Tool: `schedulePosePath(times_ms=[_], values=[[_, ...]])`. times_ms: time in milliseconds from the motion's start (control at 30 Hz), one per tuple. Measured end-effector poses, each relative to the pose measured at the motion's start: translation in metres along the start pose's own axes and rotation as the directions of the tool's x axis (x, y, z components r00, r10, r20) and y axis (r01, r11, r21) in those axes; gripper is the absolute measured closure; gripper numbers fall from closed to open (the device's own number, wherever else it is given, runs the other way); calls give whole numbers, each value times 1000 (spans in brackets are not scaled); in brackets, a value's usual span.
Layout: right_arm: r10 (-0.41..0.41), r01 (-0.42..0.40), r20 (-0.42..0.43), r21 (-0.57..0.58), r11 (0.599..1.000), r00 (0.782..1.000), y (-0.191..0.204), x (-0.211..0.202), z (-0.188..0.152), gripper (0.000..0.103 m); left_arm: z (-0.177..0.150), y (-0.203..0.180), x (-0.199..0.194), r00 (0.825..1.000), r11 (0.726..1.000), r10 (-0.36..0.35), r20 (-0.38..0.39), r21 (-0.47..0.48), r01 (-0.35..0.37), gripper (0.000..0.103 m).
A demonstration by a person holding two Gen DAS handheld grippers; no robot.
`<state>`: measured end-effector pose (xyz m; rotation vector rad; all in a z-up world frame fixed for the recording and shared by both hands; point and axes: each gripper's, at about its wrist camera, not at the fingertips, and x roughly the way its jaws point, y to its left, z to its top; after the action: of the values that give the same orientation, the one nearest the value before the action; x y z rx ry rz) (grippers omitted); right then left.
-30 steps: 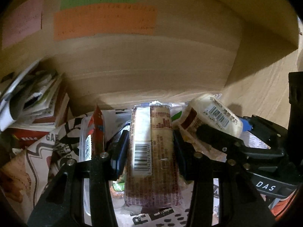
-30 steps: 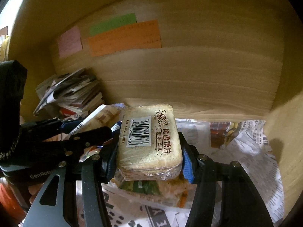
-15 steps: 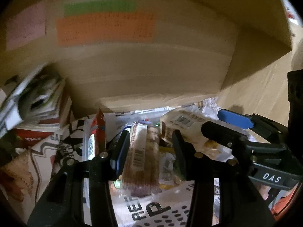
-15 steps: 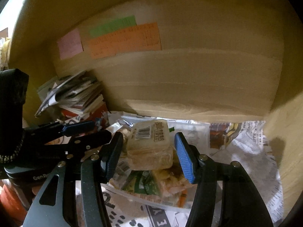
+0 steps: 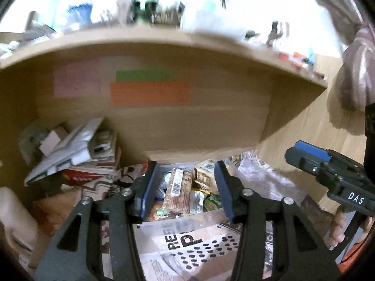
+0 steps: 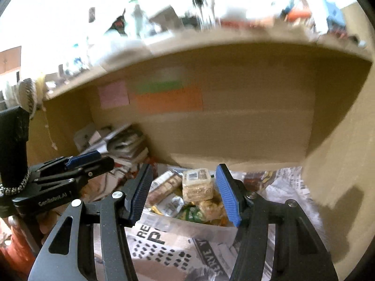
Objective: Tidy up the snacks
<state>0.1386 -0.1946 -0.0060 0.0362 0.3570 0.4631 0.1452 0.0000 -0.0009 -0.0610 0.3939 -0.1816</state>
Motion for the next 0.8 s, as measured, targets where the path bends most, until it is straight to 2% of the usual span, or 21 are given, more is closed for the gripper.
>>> schedulePosePath(times_ms=[167, 333, 500, 600, 733, 800], values=[[0, 0, 59, -4, 1000, 998, 12, -33, 2, 49, -2, -3, -52, 995, 999, 42, 90, 3, -43, 34], [-14, 17, 104, -32, 999, 994, 27, -56, 0, 35, -4, -8, -84, 990, 999, 53, 132, -2, -53, 25], [-34, 40, 146, -34, 999, 989, 37, -72, -3, 19, -7, -11, -101, 985, 997, 71, 156, 6, -73, 9], [-42, 48, 157, -32, 998, 987, 39, -78, -5, 13, -10, -12, -109, 982, 996, 84, 167, 3, -86, 3], [-62, 69, 173, -33, 997, 983, 42, -82, -9, 2, -11, -12, -114, 979, 995, 96, 177, -1, -98, 2], [-61, 68, 179, -34, 997, 982, 44, -83, -9, 1, -11, -12, -115, 979, 995, 102, 179, -1, -103, 2]])
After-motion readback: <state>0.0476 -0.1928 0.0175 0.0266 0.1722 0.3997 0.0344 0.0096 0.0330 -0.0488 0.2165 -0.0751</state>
